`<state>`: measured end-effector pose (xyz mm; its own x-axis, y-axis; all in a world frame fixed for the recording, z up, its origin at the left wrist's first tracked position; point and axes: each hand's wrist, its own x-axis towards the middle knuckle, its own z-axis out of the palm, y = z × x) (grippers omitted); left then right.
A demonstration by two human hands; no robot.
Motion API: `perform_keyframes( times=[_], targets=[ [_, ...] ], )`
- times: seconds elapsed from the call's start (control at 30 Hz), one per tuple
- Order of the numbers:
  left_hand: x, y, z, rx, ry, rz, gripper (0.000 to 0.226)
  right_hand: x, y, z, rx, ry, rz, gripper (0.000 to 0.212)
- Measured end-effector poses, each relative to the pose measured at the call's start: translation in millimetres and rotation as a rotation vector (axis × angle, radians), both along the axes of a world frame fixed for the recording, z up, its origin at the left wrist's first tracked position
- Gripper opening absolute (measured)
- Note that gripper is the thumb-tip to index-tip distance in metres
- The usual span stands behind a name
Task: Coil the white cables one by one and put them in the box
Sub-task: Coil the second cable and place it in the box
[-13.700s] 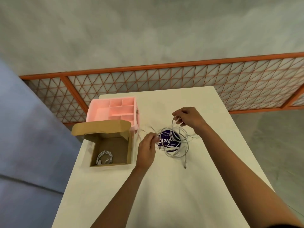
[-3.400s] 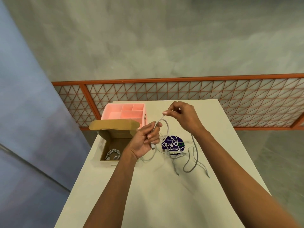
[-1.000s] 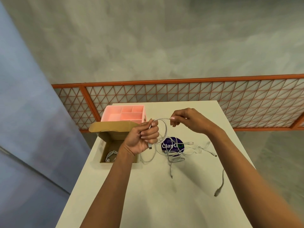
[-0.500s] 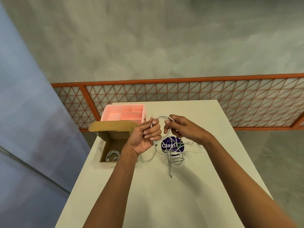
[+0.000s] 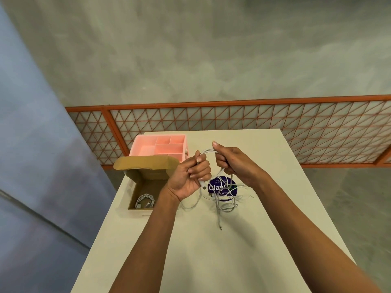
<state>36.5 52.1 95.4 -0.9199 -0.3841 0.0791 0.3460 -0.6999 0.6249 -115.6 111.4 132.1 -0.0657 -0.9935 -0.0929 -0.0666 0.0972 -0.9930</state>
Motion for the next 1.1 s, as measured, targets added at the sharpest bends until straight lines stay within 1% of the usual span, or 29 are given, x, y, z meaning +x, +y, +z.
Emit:
perform_keyframes(
  times=[0.07,0.17,0.2,0.27,0.33,0.4,0.47,0.5,0.53,0.6,0.67,0.73,0.8,0.9,0.97,1.1],
  targets=[
    [2,-4,1,0.007,0.04,0.014,0.037,-4,-1,-2,-0.056,0.06,-0.006,0.043],
    [6,-8,5,-0.019,0.084,0.096,0.02,-15,-1,-8,-0.107,0.04,-0.026,0.025],
    [7,-9,6,-0.035,0.072,0.136,0.022,-19,-1,-12,-0.12,0.033,-0.035,0.021],
    [8,-9,8,-0.042,0.067,0.173,0.04,-22,-1,-19,-0.131,0.057,-0.041,0.02],
    [9,-9,11,-0.055,0.084,0.223,0.057,-19,-1,-28,-0.096,0.124,-0.047,0.023],
    [9,-9,14,-0.099,0.055,0.301,0.071,-14,-1,-41,-0.048,0.158,-0.072,0.027],
    [8,-10,15,-0.148,0.002,0.366,0.081,-9,1,-52,-0.031,0.195,-0.111,0.028],
    [8,-10,14,-0.175,-0.026,0.398,0.083,-7,1,-57,-0.035,0.229,-0.129,0.029],
    [7,-10,14,-0.206,-0.057,0.438,0.081,-5,1,-60,-0.046,0.271,-0.142,0.03],
    [5,-10,16,-0.259,-0.118,0.518,0.069,-1,0,-60,-0.072,0.372,-0.145,0.032],
    [3,-10,17,-0.283,-0.146,0.567,0.057,2,-1,-56,-0.081,0.455,-0.101,0.034],
    [2,-11,18,-0.318,-0.164,0.605,0.051,4,-1,-50,-0.09,0.509,-0.028,0.035],
    [1,-14,16,-0.325,-0.189,0.624,0.046,6,-2,-45,-0.083,0.55,0.041,0.035],
    [-3,-16,15,-0.297,-0.244,0.623,0.045,10,-3,-37,-0.04,0.595,0.126,0.035],
    [-6,-12,17,-0.335,-0.282,0.62,0.041,11,-3,-30,-0.022,0.638,0.177,0.033],
    [-9,-8,17,-0.482,-0.388,0.645,0.024,11,1,-11,0.039,0.753,0.297,0.035]
  ],
)
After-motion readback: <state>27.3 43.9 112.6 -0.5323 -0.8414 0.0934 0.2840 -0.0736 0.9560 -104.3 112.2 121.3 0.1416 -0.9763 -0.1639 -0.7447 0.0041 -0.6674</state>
